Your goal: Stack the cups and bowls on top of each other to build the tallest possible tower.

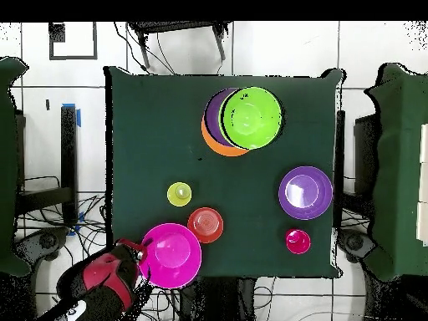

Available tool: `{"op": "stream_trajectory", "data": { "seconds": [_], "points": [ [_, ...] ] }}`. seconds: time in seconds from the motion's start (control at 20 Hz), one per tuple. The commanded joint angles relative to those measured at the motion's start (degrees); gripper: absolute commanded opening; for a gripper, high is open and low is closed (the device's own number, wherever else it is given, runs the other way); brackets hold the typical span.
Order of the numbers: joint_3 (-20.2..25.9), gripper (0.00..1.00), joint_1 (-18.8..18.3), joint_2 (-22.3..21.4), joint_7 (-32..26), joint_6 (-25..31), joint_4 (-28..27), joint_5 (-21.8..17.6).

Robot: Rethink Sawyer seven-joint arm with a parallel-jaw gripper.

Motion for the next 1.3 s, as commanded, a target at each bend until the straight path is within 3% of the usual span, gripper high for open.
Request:
{"op": "stream_trajectory", "data": {
  "seconds": [0.05,0.25,0.6,0.9,1.3],
  "points": [
    [7.1,0.0,-4.3,-7.6,7.6,9.7,1.0,1.3],
    [7.6,0.0,-7.3,-14.5,3.5,19.5,-1.1,-0.7],
    [1.2,0.0,-4.5,-17.0,4.5,32.8,-9.9,-3.3],
    [-4.2,0.0,-5.1,-18.2,-1.5,36.6,-17.4,-9.9],
    [0.4,0.0,-12.1,-21.5,-8.7,40.1,-23.3,-15.0]
  ]
}}
